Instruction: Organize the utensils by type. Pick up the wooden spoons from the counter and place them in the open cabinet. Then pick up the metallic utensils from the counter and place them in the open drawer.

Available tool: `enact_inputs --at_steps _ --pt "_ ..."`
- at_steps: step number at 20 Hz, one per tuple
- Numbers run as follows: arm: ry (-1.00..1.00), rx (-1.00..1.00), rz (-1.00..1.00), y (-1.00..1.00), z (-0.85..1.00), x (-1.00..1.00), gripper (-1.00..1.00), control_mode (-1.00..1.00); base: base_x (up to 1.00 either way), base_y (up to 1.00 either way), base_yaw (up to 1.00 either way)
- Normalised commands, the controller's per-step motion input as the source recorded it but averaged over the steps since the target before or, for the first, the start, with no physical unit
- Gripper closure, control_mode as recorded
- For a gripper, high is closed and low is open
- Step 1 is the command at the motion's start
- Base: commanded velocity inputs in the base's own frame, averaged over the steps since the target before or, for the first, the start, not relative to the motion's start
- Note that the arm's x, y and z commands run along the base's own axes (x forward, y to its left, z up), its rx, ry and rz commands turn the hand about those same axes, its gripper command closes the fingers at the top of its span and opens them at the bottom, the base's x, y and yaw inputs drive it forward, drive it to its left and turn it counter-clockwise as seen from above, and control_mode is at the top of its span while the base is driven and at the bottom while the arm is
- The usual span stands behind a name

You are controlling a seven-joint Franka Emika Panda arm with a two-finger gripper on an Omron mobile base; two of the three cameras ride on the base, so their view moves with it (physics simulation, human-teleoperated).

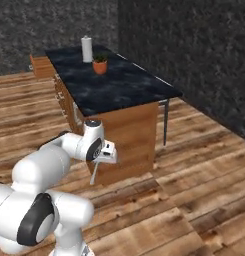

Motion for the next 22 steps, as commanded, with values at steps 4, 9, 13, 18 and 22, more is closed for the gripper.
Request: enact_inputs --at_steps 4,9,13,18,22 --pt "0.0 0.0 0.0 0.0 0.0 0.0 1.0 1.0 0.08 0.69 0.64" --pt "0.0 0.0 0.0 0.0 0.0 0.0 1.0 1.0 0.52 0.86 0.26" --pt "0.0 0.0 0.0 0.0 0.0 0.0 1.0 1.0 0.98 0.62 0.03" --pt "0.0 0.0 0.0 0.0 0.0 0.0 1.0 1.0 1.0 0.45 0.02" --pt "0.0 0.0 0.0 0.0 0.0 0.0 1.0 1.0 1.0 0.44 0.03"
